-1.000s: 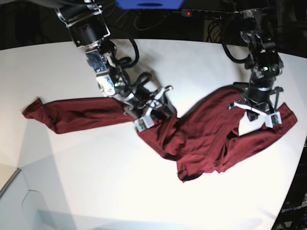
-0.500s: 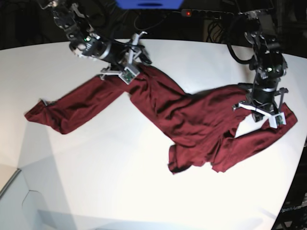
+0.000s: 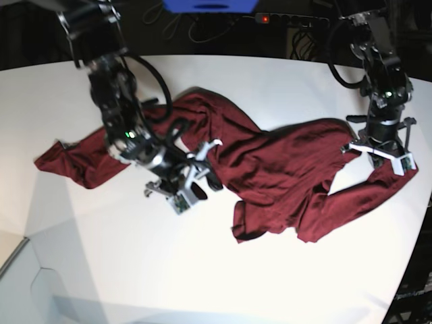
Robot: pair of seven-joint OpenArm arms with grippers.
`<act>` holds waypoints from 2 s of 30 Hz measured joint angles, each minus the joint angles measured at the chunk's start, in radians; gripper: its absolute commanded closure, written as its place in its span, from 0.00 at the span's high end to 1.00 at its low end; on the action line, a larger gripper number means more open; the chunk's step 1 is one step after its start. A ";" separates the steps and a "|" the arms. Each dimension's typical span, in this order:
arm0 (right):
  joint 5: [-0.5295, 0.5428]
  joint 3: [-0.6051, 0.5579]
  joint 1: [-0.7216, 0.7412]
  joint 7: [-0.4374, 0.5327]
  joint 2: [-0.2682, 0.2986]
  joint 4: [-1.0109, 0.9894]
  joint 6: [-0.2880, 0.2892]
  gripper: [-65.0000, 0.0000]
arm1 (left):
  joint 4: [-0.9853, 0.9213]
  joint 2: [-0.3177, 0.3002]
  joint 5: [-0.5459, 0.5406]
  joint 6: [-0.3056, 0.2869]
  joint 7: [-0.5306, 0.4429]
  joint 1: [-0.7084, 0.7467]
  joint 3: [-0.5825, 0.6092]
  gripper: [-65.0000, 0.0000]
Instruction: Layout the t-shirt on the table in an organized manner, then fold the t-shirt properly
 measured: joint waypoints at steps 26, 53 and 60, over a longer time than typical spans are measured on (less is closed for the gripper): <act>-0.001 0.003 0.196 0.127 -0.171 -0.537 -0.002 0.57 | 0.039 0.006 0.000 0.000 0.004 0.049 0.001 0.00; -0.003 0.109 -0.048 0.119 -0.139 0.141 0.063 0.00 | 0.066 0.009 -0.007 0.000 0.008 0.046 0.008 0.00; -0.002 0.132 -0.090 0.056 -0.150 0.290 0.063 0.00 | 0.068 0.009 -0.007 -0.001 0.008 0.042 0.009 0.00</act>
